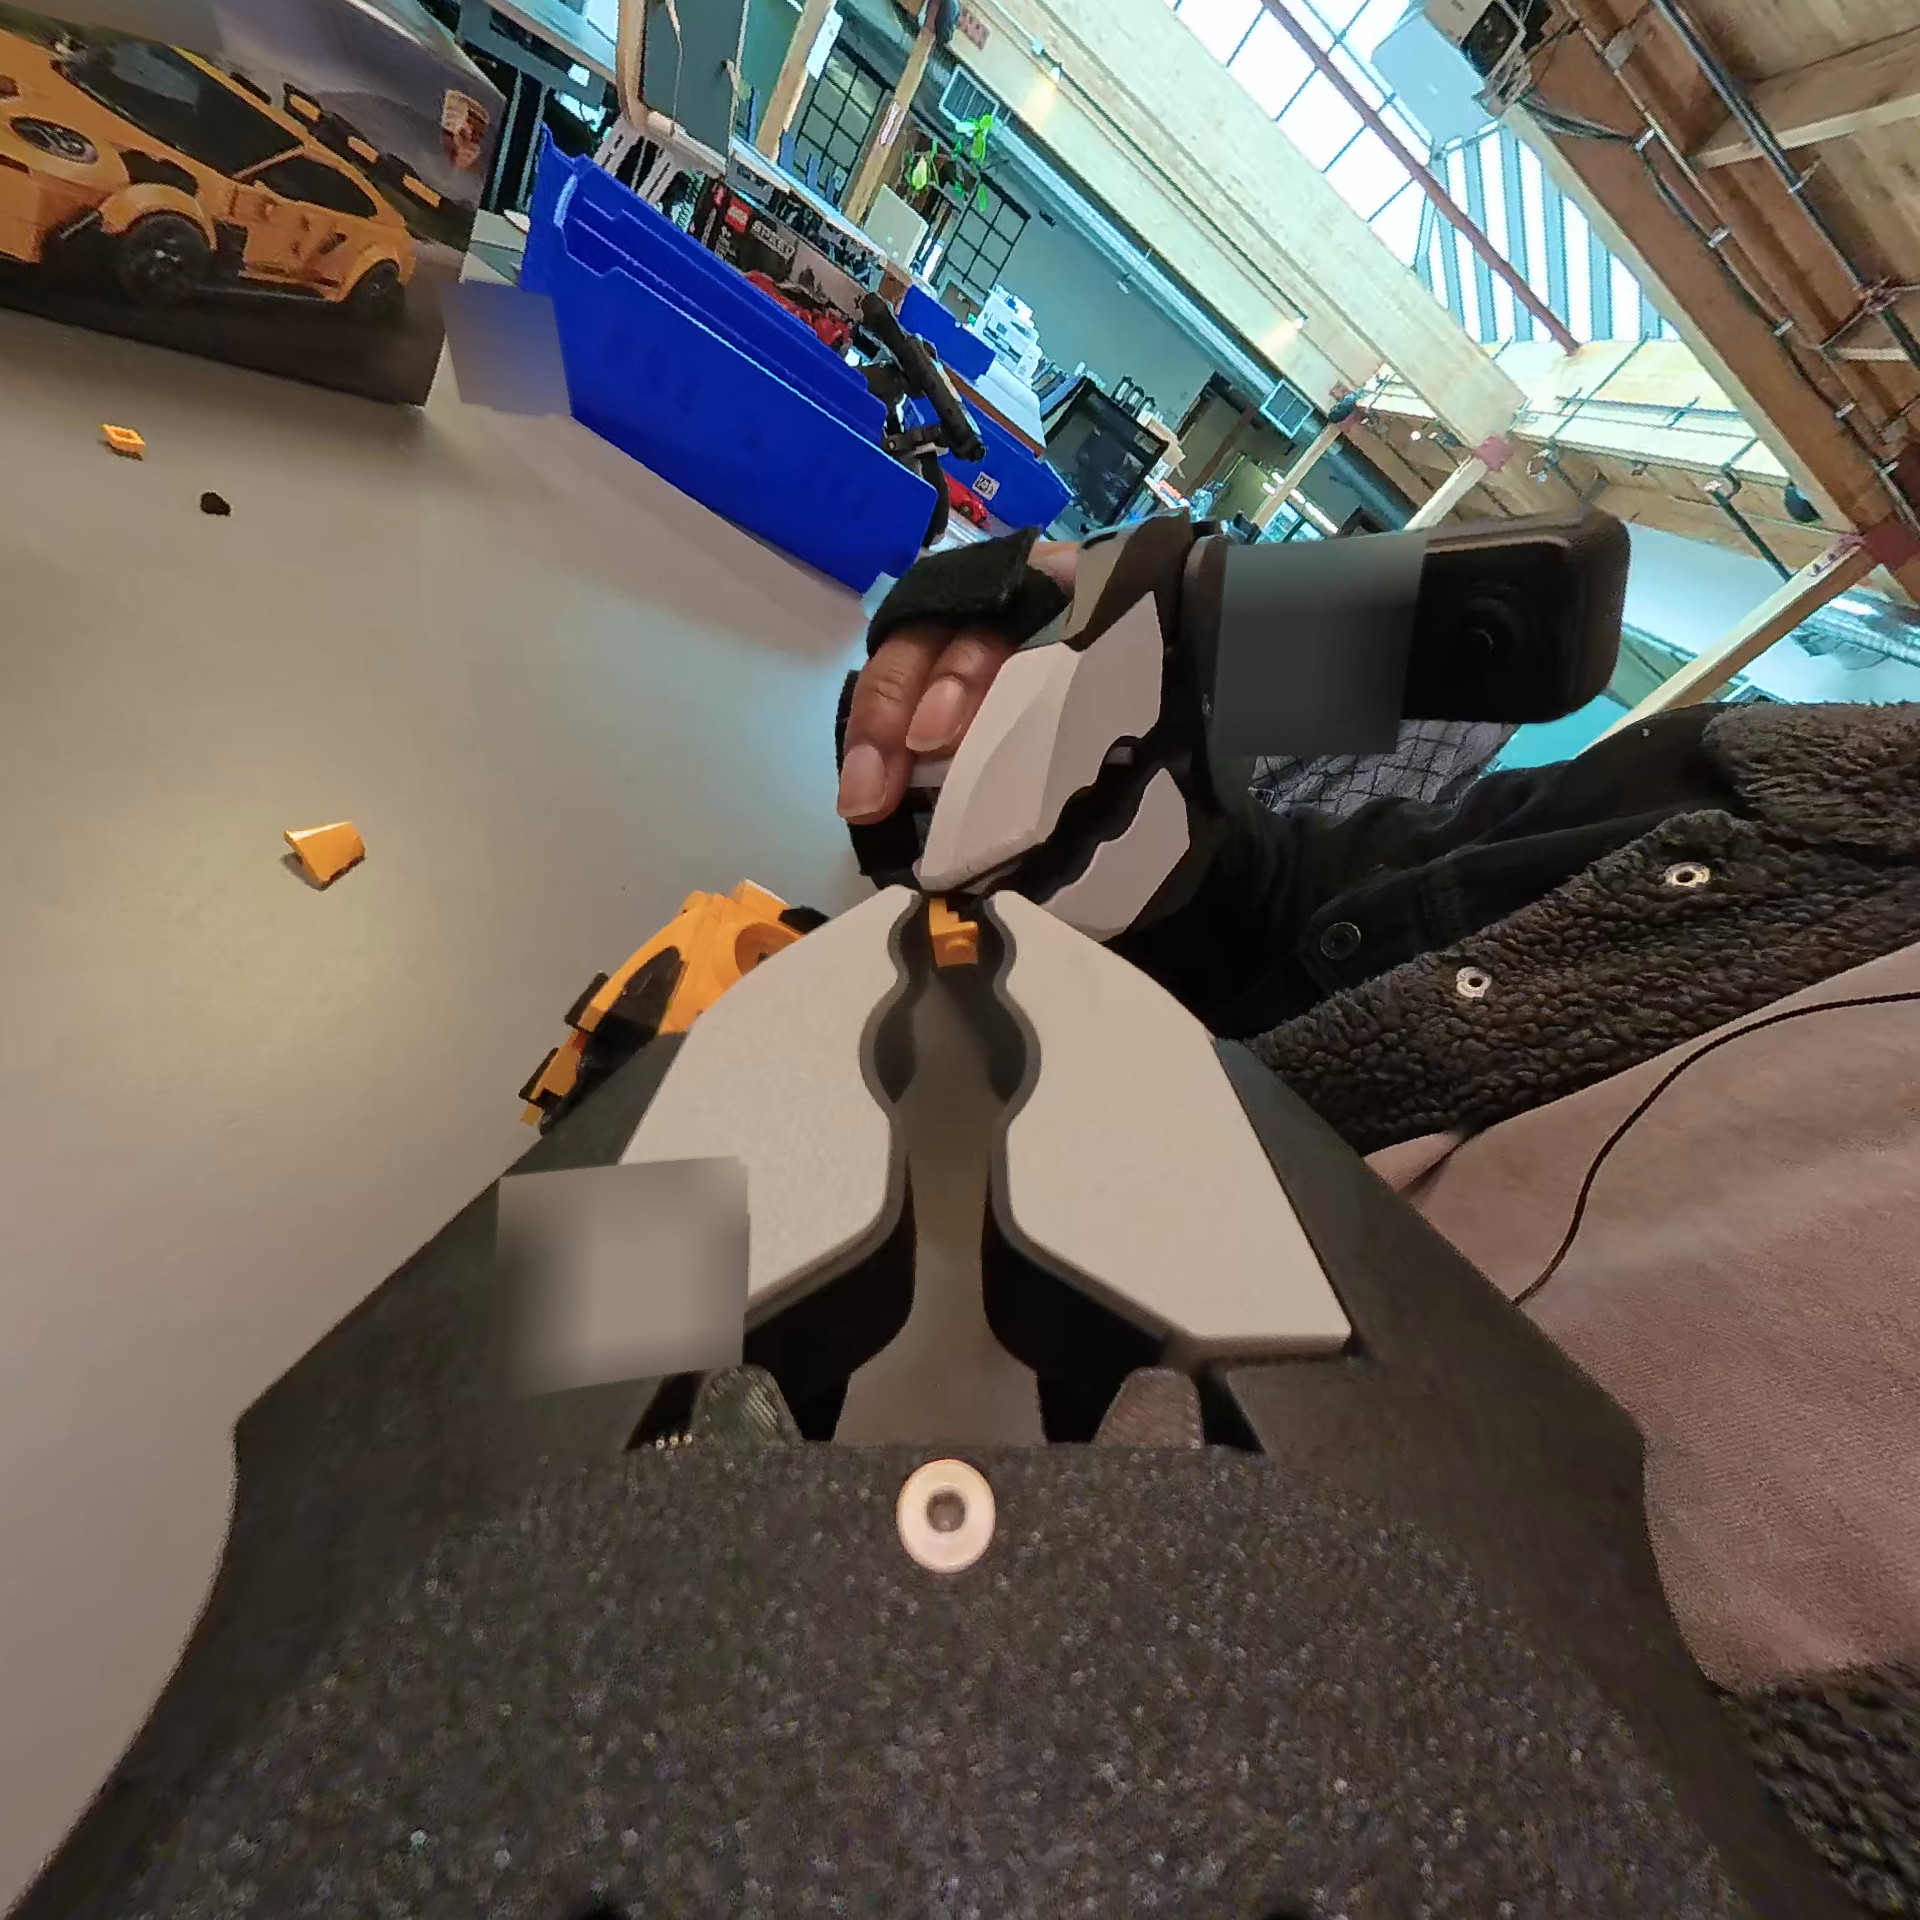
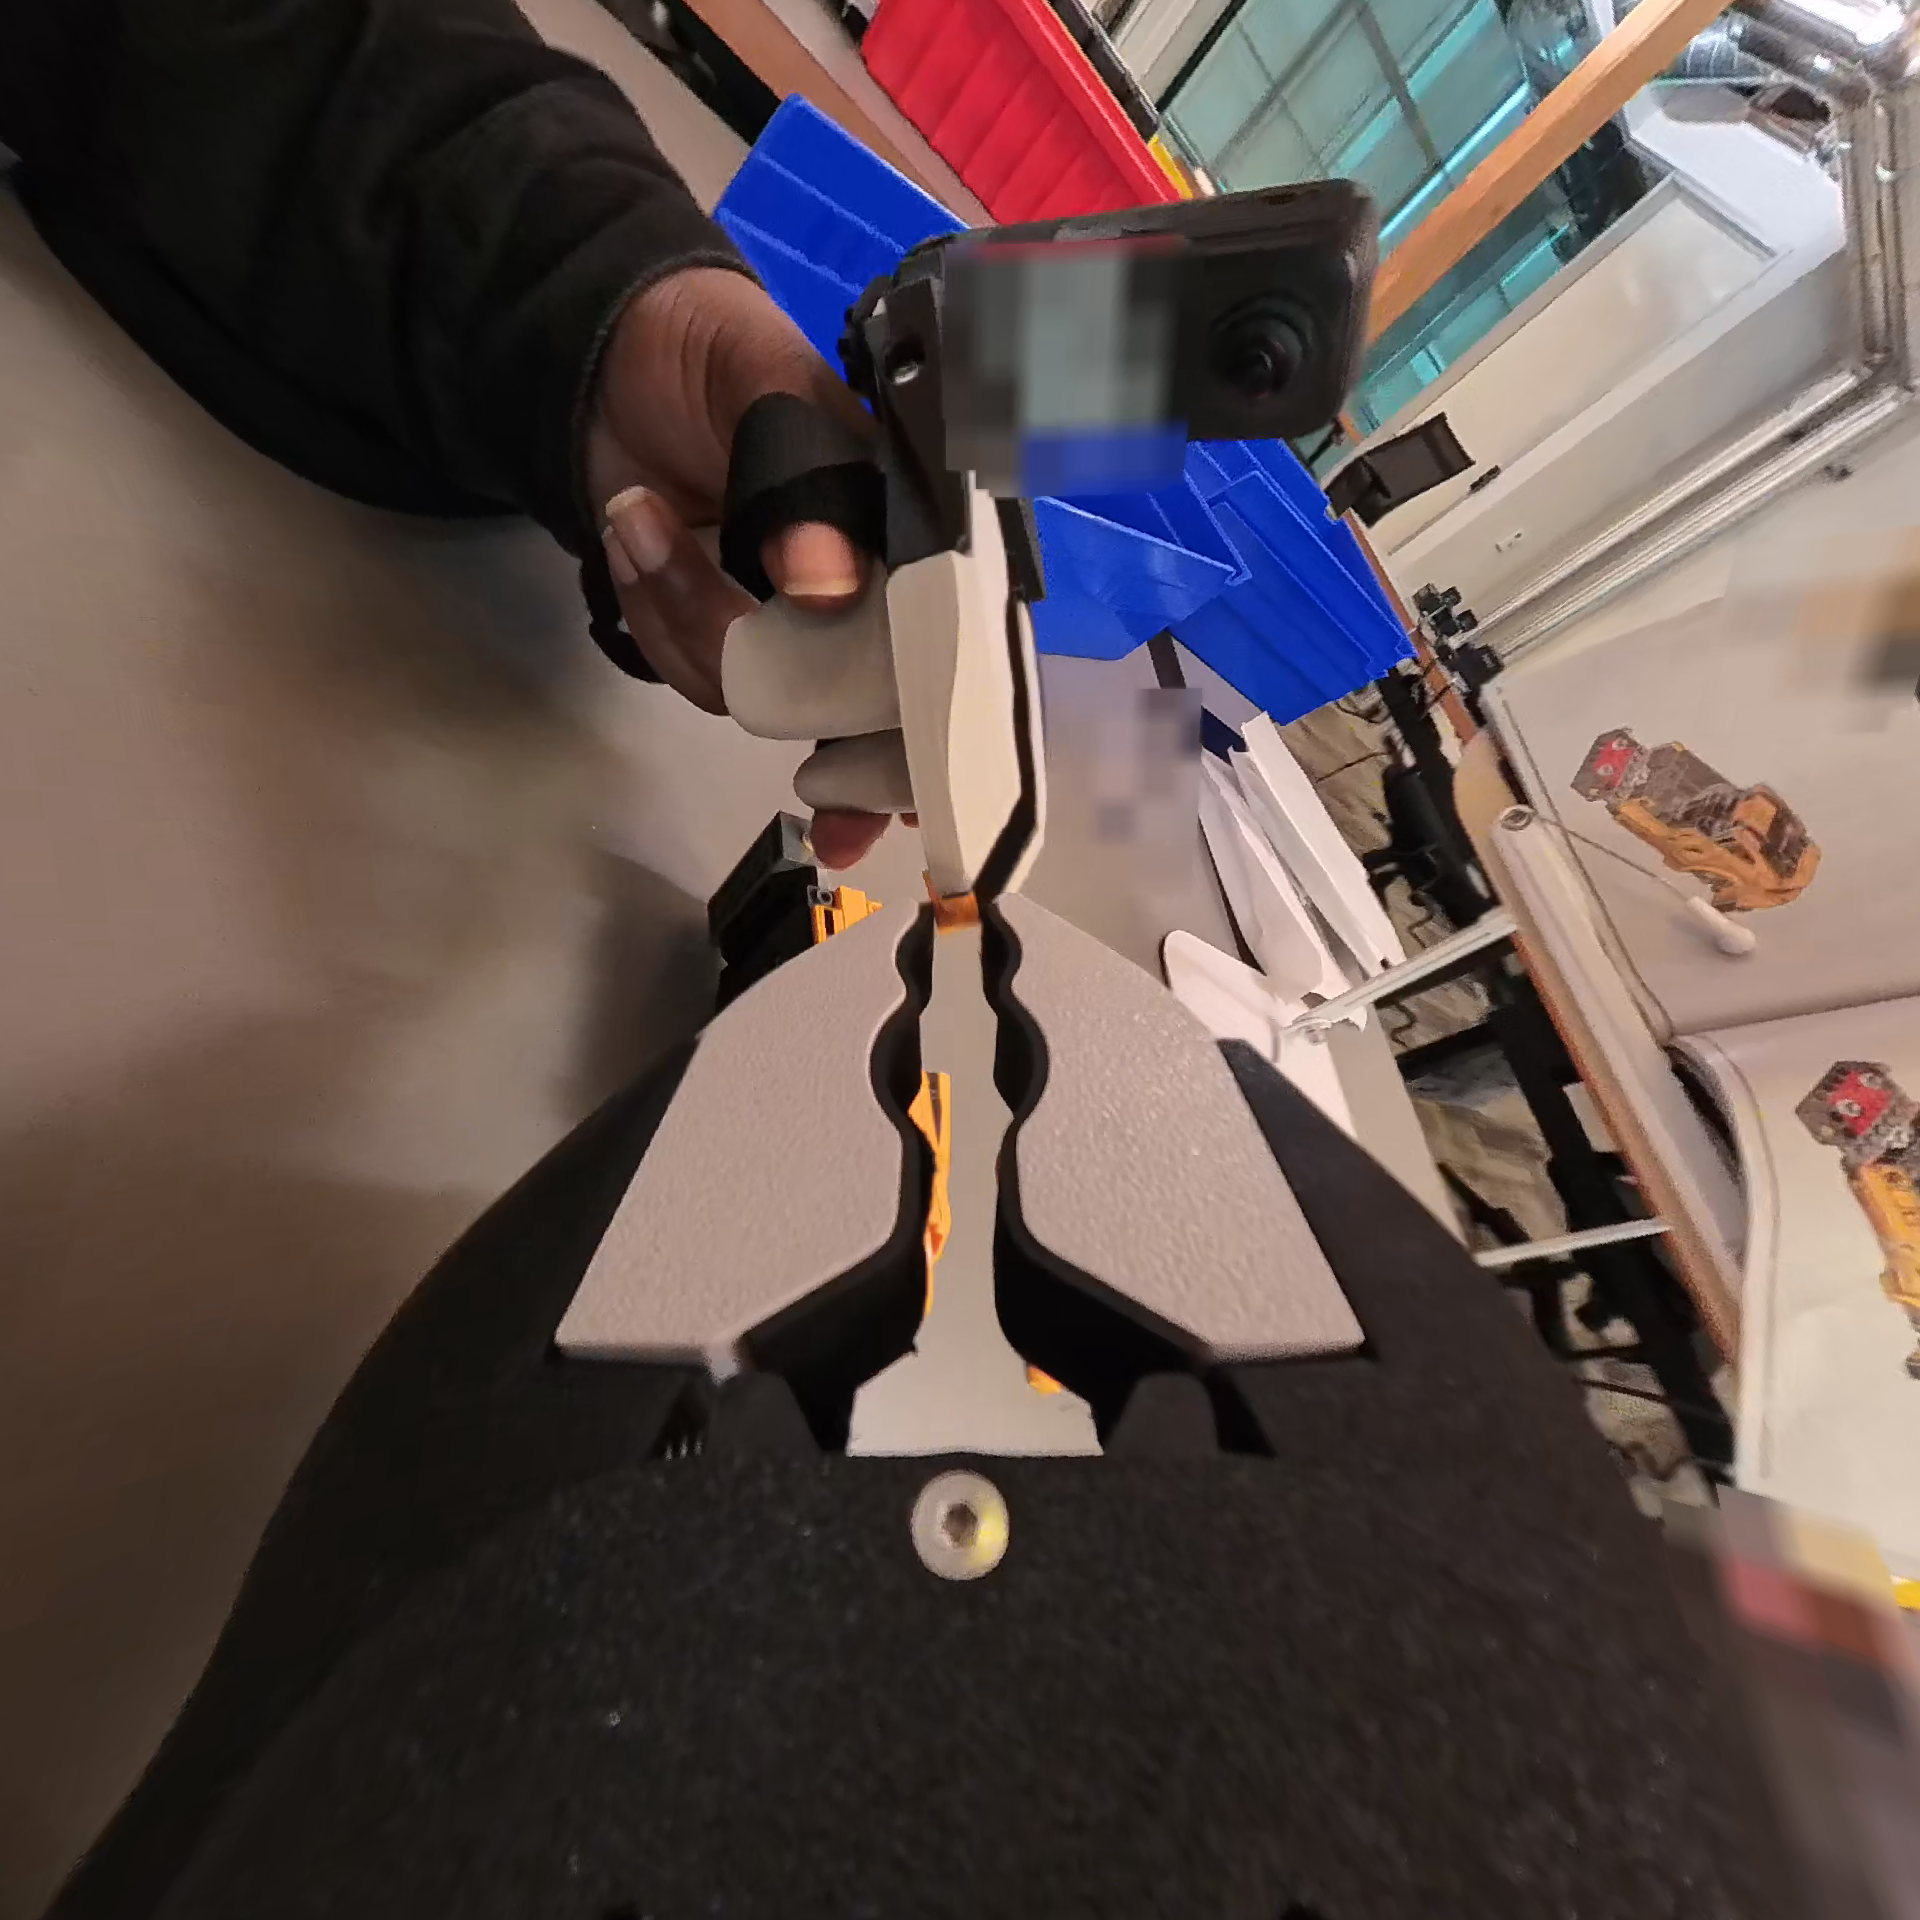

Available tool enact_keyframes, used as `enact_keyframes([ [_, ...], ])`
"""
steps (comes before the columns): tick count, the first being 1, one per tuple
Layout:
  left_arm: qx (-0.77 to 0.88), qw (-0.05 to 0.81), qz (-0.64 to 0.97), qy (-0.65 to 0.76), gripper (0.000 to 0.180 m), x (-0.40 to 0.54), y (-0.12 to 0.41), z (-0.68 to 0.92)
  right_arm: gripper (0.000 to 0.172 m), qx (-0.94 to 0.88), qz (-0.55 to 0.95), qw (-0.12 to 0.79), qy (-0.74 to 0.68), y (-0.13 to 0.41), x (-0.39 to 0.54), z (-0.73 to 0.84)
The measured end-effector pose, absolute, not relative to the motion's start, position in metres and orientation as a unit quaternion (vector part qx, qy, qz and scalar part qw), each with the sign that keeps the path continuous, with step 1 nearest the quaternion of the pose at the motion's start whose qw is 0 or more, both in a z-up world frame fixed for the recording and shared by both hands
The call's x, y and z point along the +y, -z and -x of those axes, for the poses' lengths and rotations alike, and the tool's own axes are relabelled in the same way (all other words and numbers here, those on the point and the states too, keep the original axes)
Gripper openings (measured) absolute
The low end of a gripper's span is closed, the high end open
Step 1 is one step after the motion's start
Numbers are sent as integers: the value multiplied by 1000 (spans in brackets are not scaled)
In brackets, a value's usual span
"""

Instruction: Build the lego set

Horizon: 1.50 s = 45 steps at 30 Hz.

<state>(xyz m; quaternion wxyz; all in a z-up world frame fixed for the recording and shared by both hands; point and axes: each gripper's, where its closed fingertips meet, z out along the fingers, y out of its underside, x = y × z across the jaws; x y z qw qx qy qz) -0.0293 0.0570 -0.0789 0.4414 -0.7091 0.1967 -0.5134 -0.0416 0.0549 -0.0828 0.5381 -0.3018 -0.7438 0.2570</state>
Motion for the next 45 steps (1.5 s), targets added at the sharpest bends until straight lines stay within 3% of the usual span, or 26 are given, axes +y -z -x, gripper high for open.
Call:
enact_keyframes([
  [11,171,485,676,528,8,64,67,41,12,-705,388,500,-318,81,62,47],
  [27,143,522,666,513,8,73,63,47,13,-649,461,531,-290,77,70,62],
  [45,124,529,652,528,8,74,59,49,3,-629,463,554,-287,72,74,62],
])
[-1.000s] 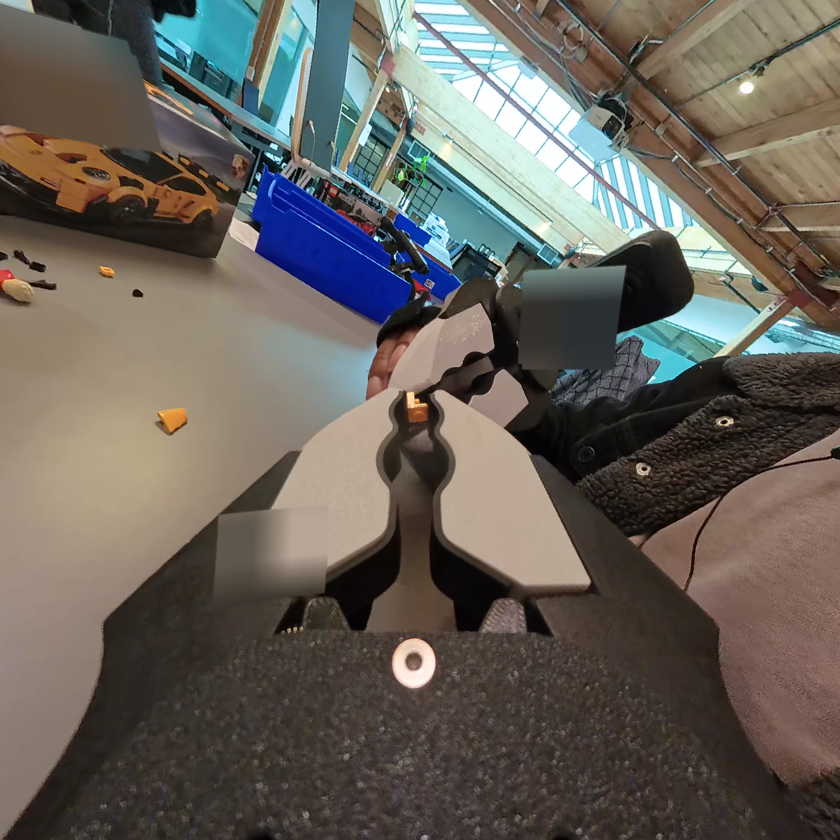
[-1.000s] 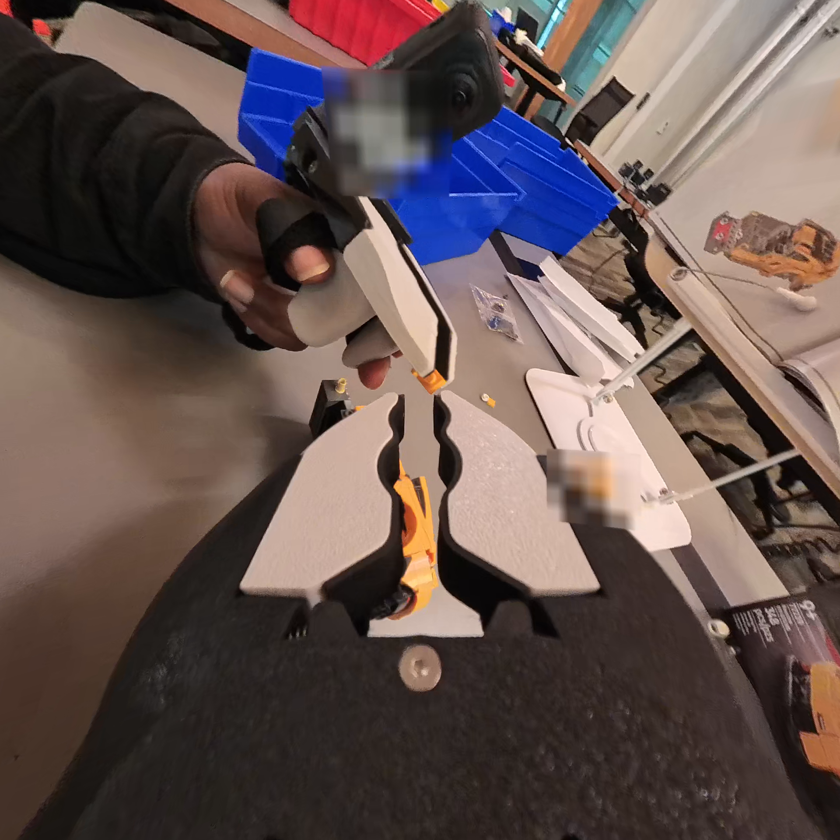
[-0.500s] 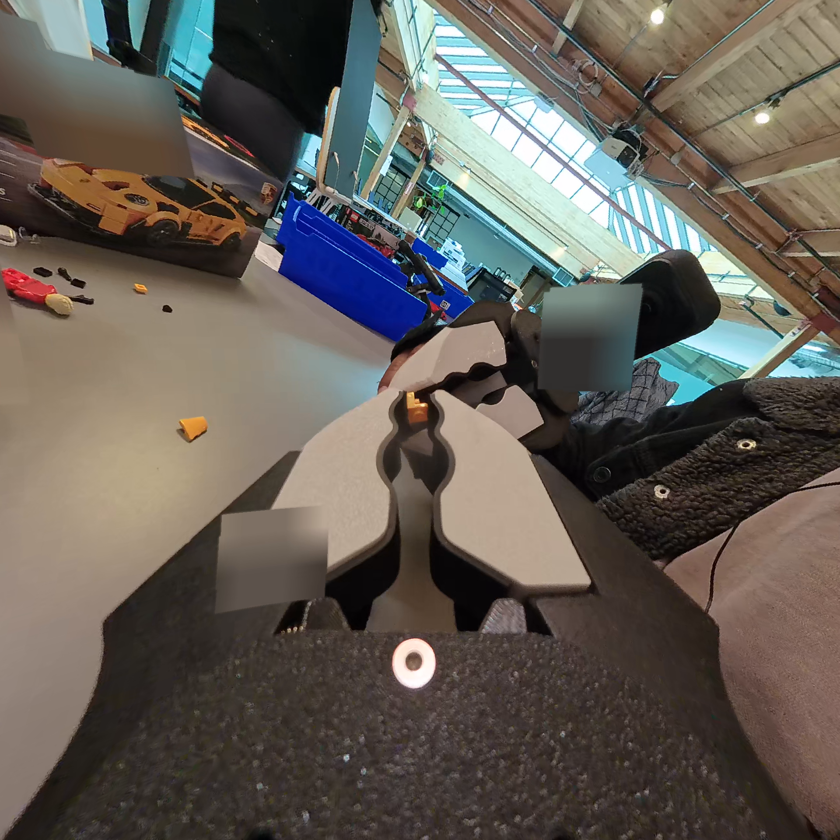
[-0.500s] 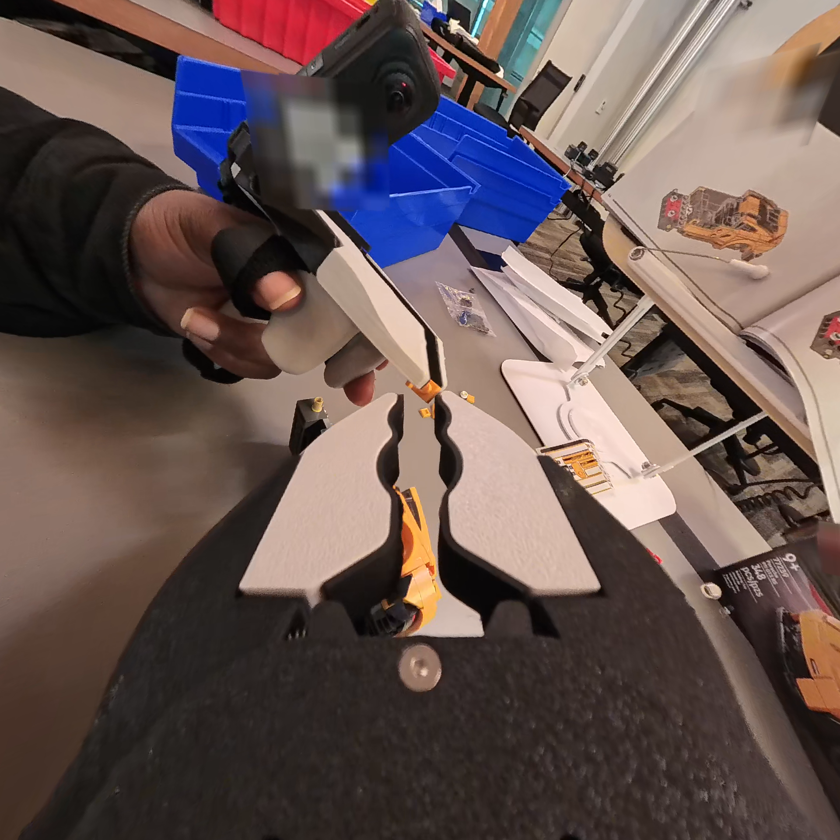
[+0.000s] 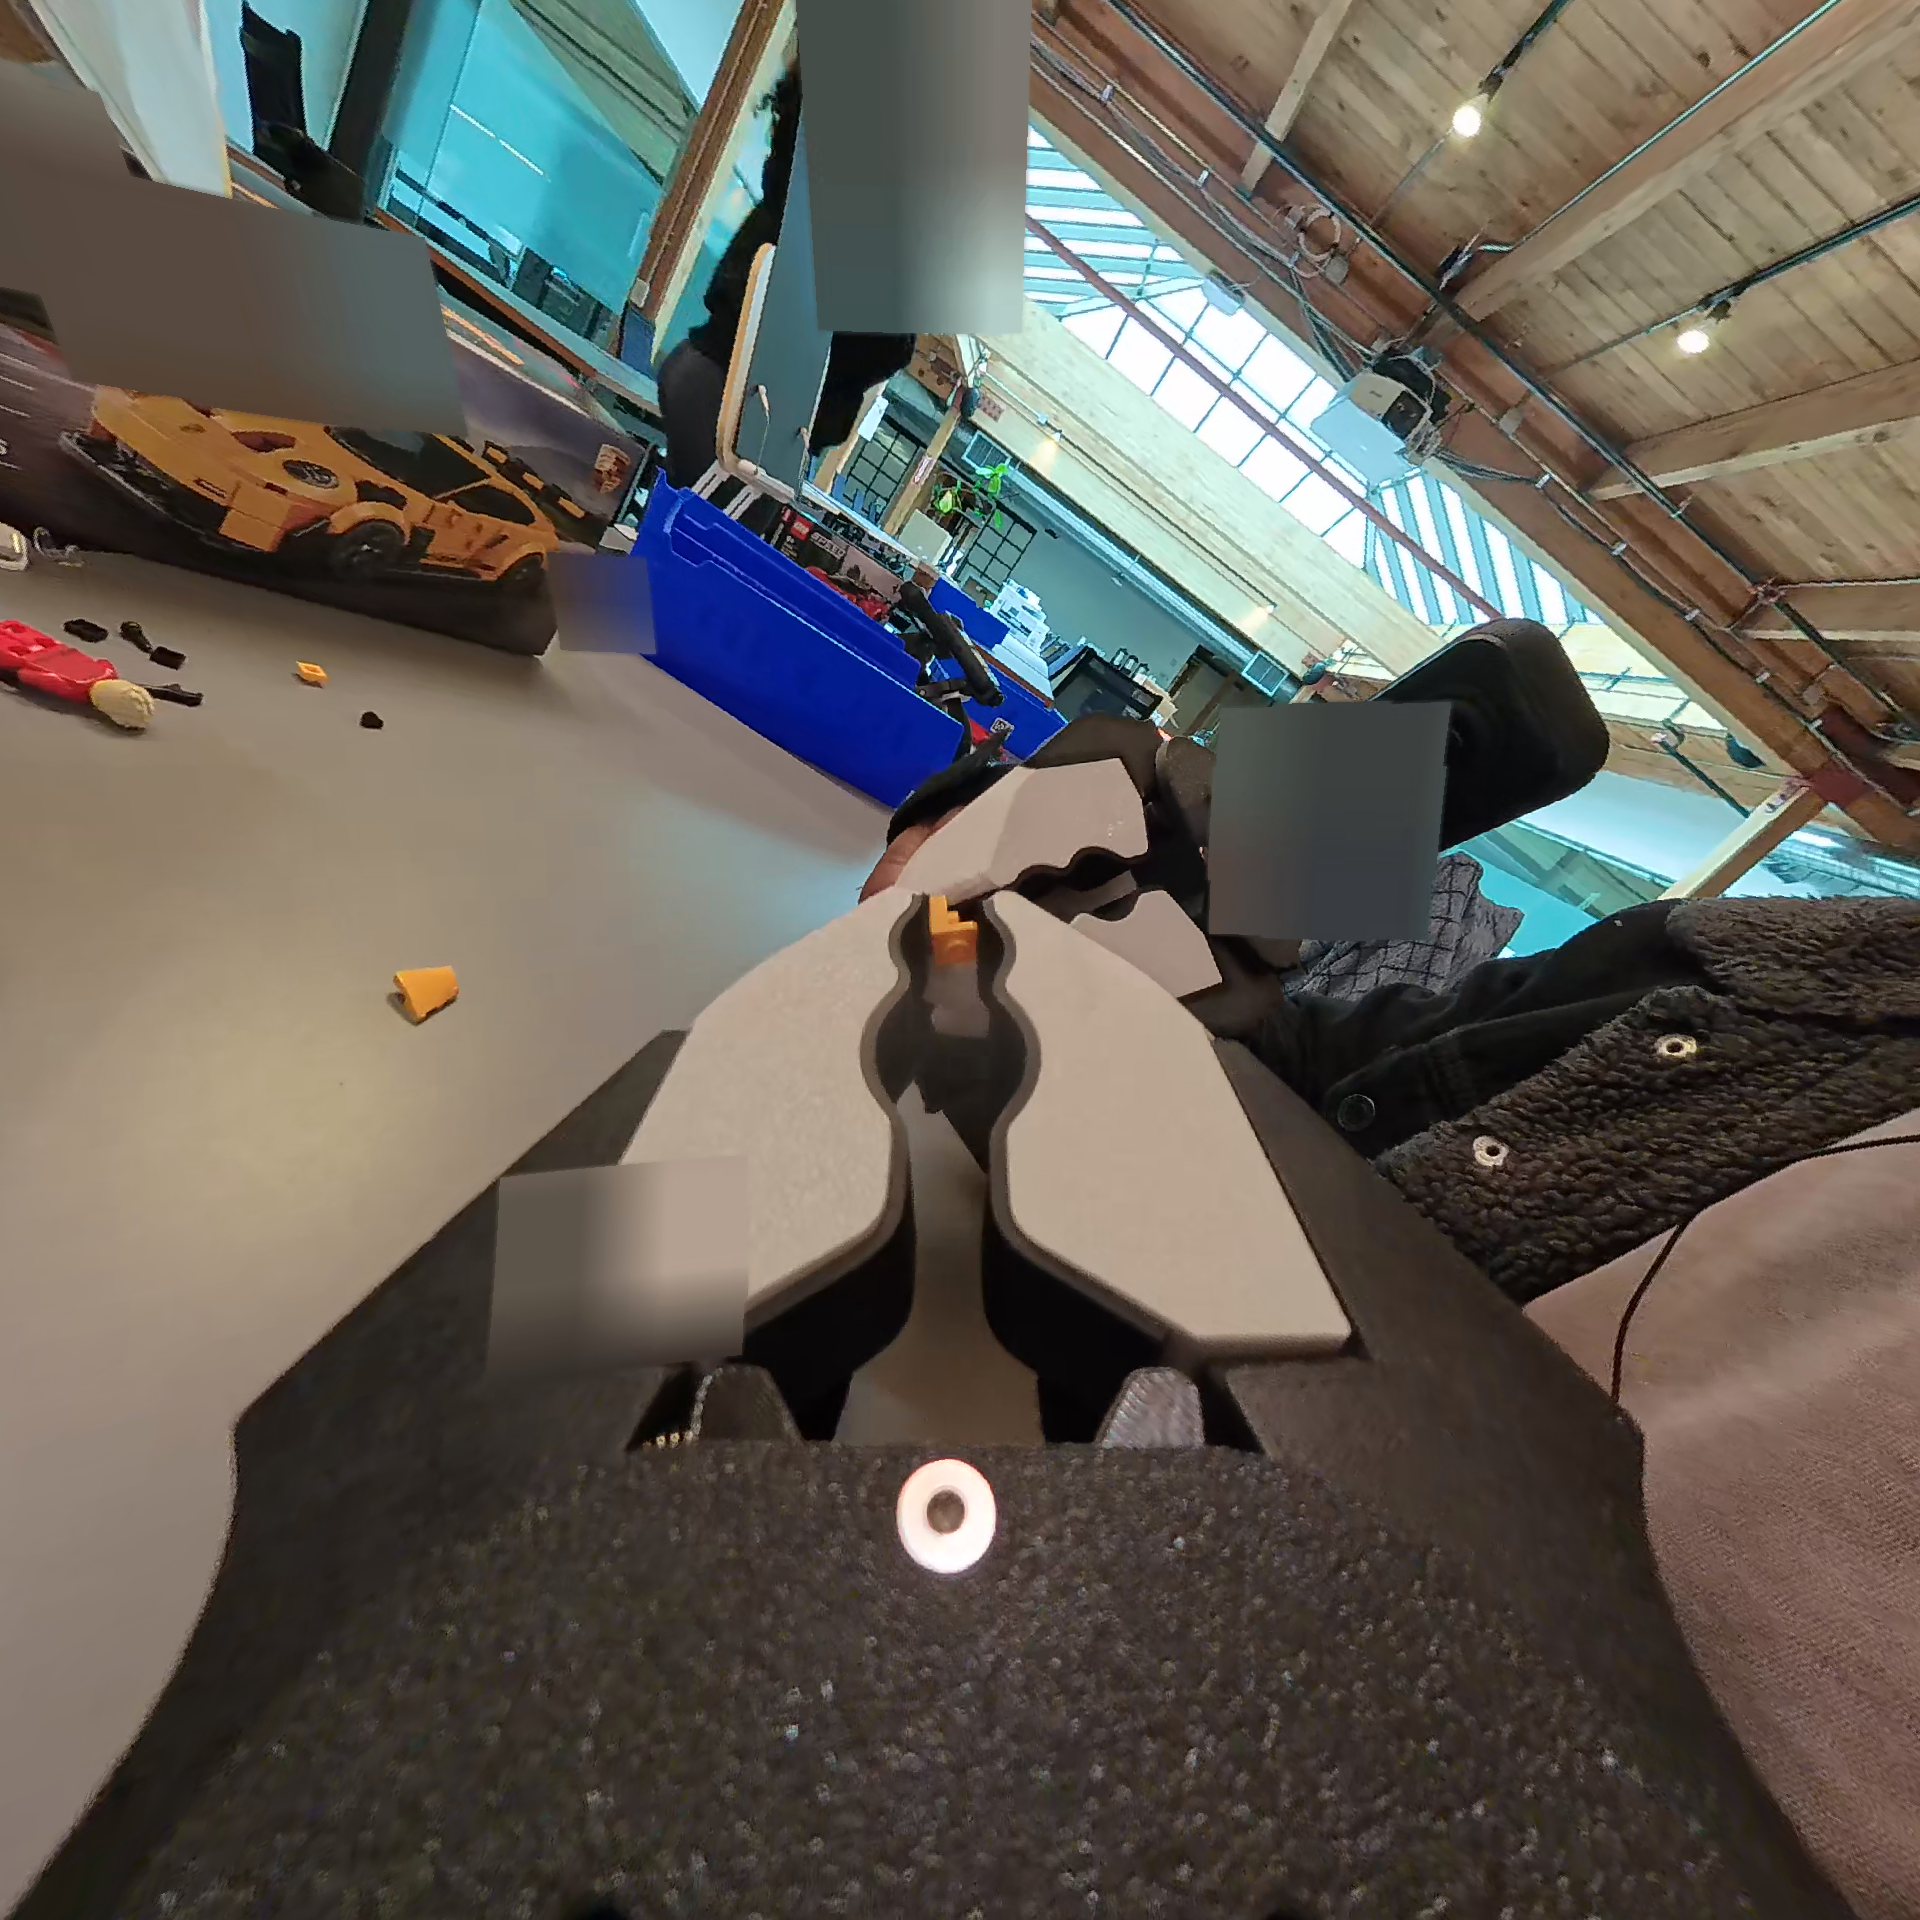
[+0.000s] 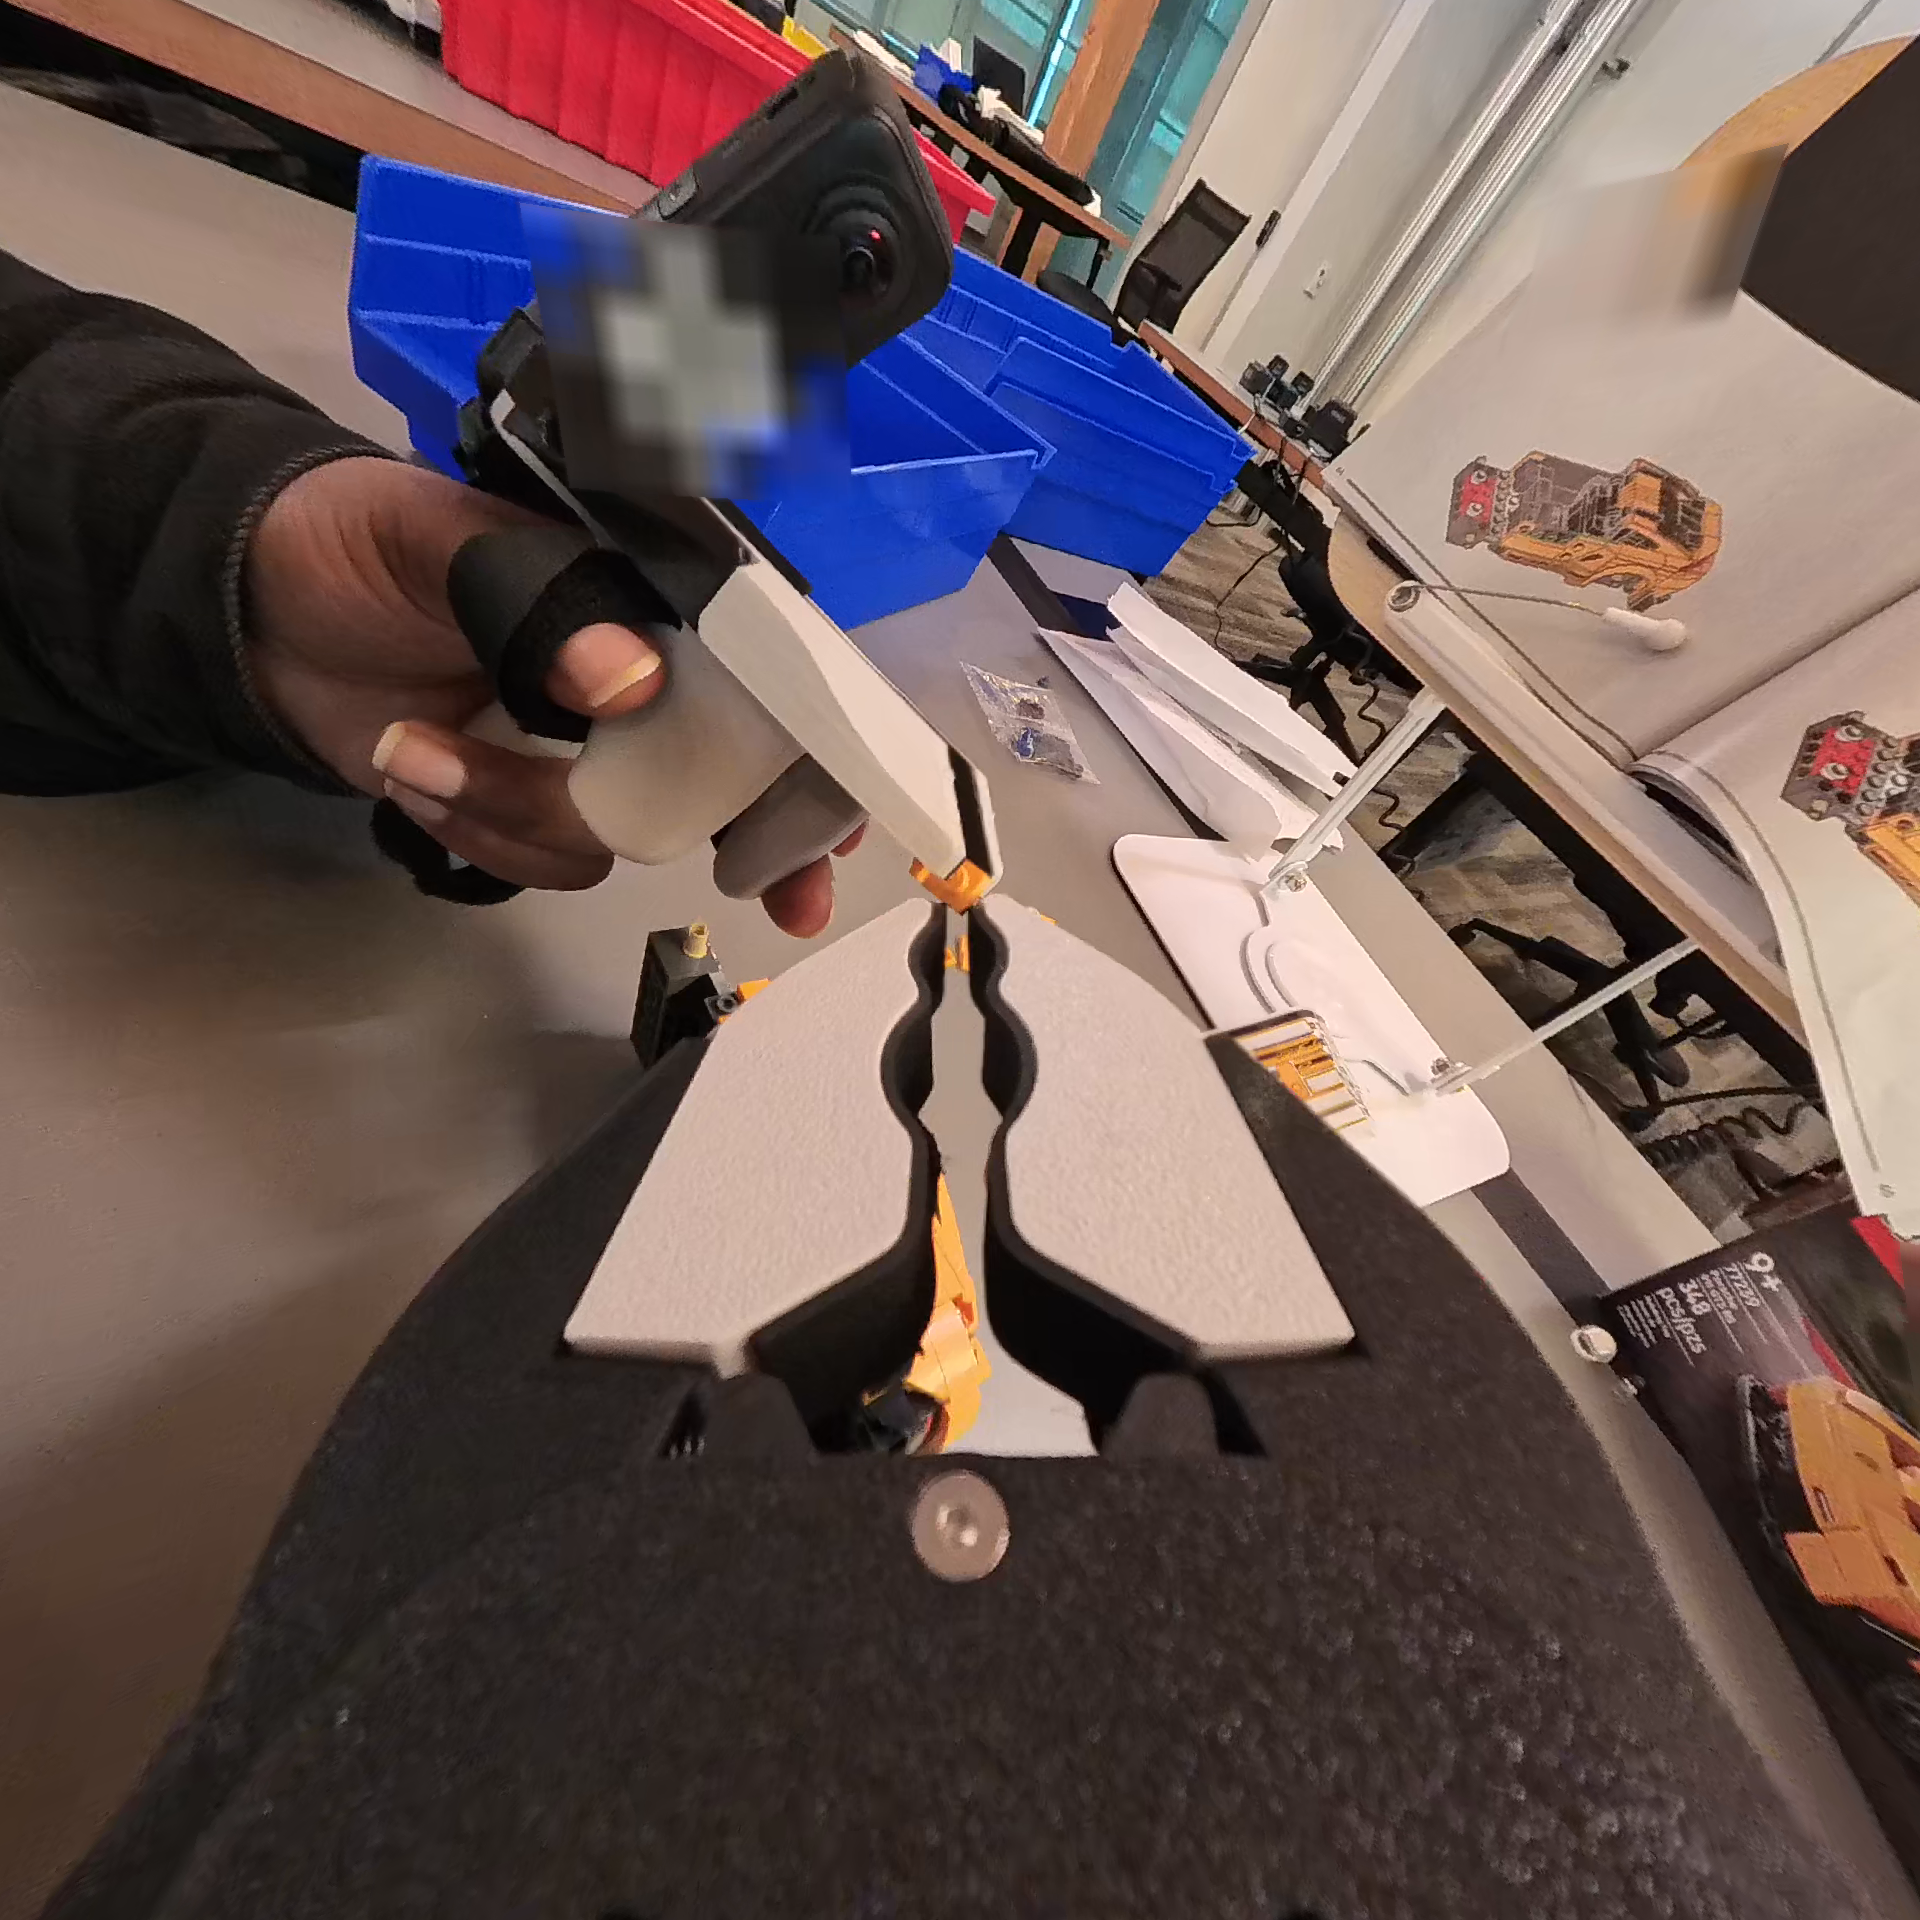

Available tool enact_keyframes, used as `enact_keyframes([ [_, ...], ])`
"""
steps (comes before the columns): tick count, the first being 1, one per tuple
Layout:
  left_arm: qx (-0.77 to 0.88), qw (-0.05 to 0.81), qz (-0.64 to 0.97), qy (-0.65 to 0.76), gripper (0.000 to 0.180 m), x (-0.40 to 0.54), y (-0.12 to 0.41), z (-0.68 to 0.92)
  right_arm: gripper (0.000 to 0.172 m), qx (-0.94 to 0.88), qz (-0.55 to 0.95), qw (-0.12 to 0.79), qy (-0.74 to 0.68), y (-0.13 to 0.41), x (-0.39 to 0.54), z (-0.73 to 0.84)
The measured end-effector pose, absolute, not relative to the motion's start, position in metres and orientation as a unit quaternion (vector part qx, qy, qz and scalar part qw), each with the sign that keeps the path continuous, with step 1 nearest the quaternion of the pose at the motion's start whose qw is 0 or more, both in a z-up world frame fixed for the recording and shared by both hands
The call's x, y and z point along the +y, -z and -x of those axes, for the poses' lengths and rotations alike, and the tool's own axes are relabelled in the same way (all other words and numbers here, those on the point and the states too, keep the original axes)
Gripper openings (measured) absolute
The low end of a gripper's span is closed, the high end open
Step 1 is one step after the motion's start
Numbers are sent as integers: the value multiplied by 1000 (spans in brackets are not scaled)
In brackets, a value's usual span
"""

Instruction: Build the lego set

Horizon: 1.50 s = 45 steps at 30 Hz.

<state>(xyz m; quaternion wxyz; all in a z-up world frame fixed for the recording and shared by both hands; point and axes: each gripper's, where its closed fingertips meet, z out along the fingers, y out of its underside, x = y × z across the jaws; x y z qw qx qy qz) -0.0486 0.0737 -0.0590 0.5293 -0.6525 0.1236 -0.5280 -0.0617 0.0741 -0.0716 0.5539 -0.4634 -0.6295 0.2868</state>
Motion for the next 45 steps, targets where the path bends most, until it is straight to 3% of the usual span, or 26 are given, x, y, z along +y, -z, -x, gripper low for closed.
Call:
enact_keyframes([
  [5,114,538,648,527,8,75,58,50,14,-626,467,557,-282,71,72,63],
  [14,84,573,629,519,8,78,50,51,9,-591,475,605,-241,61,78,64],
  [23,81,563,642,514,8,80,56,53,4,-606,467,599,-239,68,81,64],
  [30,74,566,639,517,8,81,55,54,15,-605,463,598,-248,68,77,66],
  [45,64,544,635,545,8,80,57,51,12,-604,446,612,-248,63,76,65],
])
